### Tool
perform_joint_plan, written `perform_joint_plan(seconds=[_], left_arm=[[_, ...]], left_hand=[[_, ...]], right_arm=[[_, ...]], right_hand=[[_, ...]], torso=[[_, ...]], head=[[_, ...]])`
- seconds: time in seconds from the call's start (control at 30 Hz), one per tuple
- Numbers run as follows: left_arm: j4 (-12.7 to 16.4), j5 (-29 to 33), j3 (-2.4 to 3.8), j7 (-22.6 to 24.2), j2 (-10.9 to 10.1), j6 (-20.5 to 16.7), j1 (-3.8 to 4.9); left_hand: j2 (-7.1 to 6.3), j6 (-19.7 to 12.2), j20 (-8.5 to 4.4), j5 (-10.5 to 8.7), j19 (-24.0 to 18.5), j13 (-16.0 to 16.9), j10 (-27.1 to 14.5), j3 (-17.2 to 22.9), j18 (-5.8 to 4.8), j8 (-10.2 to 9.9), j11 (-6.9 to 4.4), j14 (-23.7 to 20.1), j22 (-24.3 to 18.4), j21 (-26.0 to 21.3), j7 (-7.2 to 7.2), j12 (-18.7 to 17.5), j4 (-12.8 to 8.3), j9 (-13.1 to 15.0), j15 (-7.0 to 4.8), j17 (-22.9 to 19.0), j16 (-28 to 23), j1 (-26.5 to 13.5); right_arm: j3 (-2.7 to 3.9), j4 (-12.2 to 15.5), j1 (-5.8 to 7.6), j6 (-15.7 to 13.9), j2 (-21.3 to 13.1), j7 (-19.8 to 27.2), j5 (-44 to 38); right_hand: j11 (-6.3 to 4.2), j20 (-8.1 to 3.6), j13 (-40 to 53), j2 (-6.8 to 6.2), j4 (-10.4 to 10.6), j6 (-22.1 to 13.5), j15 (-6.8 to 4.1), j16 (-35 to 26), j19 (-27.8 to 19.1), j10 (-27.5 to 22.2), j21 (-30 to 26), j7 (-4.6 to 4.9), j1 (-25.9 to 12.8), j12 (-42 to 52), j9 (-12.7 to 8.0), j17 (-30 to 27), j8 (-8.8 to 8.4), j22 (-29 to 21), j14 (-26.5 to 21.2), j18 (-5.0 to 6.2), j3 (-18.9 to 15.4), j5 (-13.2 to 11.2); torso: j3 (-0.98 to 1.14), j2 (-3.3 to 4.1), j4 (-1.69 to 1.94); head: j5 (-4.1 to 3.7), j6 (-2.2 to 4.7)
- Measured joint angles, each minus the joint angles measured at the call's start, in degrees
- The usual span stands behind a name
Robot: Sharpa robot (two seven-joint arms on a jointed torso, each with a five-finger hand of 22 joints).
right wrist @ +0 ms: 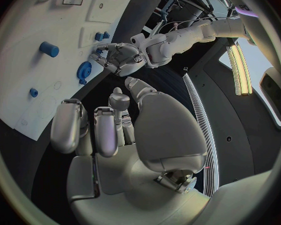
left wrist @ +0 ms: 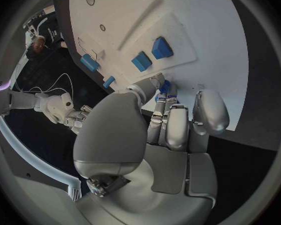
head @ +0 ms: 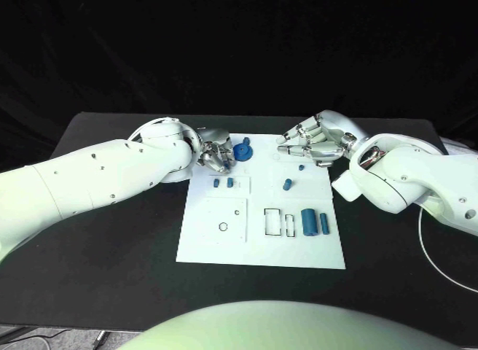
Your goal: Assemble the parts on the task board
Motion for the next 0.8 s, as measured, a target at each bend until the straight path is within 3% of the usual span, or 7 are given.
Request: perform_joint_plan(seconds=[0.2, 0.57, 0.67, 0.8], left_arm=[[0.0, 0.3, 0.05, 0.1, -0.3, -0.5, 0.01], [1.1, 1.1, -0.04, 0.2, -2.7, -2.1, -0.19], [1.6, 1.4, -0.05, 0.2, -3.7, -2.4, -0.24], [2.4, 2.3, 0.17, 0.3, -5.3, -3.1, -0.25]], left_hand=[[-0.36, -5.8, 0.41, 0.0, 0.0, -0.5, -4.3, -2.5, 0.01, 0.0, 0.43, 0.0, 0.0, -2.9, -1.36, 0.1, -0.4, -0.1, 0.4, -0.8, 0.0, -0.4], [-0.35, -6.7, 0.61, 0.0, 0.2, -0.3, -6.3, -6.0, 0.0, 0.0, 0.84, 0.0, 0.0, -4.0, -1.83, 0.4, -0.5, 0.0, 0.4, -1.8, 0.0, -0.3], [0.06, -6.7, 0.61, 0.0, 0.2, -0.3, -6.4, -6.3, 0.0, 0.0, 0.93, 0.0, 0.0, -4.0, -1.83, 0.7, -0.5, 0.1, 0.4, -1.8, 0.0, 0.1], [0.89, -5.6, 0.61, 0.0, 0.2, 0.0, -5.1, -6.7, 0.0, 0.5, 0.38, 0.0, 0.0, -4.0, -0.83, 1.8, -0.5, 0.3, 0.4, -2.0, 0.0, 0.9]], right_arm=[[-0.01, -0.2, 0.0, 0.0, 0.0, 0.0, 0.0], [-0.03, -1.3, 0.0, 0.1, -0.1, -0.1, 0.0], [-0.02, -2.1, 0.0, 0.2, -0.2, -0.2, -0.2], [0.0, -3.7, 0.02, 0.4, -0.5, -0.7, -1.8]], right_hand=[[0.0, 0.0, 0.0, 0.0, 0.0, 0.0, 0.0, 0.0, 0.0, 0.0, 0.0, 0.0, 0.0, 0.0, 0.0, 0.0, 0.0, 0.0, 0.0, 0.0, 0.0, 0.0], [0.16, 0.0, -0.7, 0.0, -0.1, 0.0, 0.0, 0.0, 0.0, -0.6, -0.3, 0.0, 0.0, -1.0, 0.0, 0.0, 0.0, -0.3, 0.0, 0.0, 0.1, 0.0], [0.3, 0.12, -7.2, 0.56, -0.7, -0.4, 0.11, -0.4, -0.6, -5.2, -1.2, -0.31, 0.6, -10.4, 0.0, 0.0, -0.23, -1.3, -0.1, 0.89, 0.7, 0.0], [0.71, 0.21, -16.0, 0.67, -1.7, -0.5, 0.41, -3.4, -2.1, -9.4, -3.7, -0.24, 2.1, -21.5, 0.1, 0.0, -0.23, -4.6, 0.0, 0.88, 2.6, -1.1]], torso=[[0.0, 0.0, 0.03], [-0.01, -0.04, 0.04], [-0.01, -0.08, 0.05], [-0.01, -0.12, 0.05]], head=[[0.03, 0.0], [0.04, 0.0], [0.02, 0.0], [0.05, 0.0]])
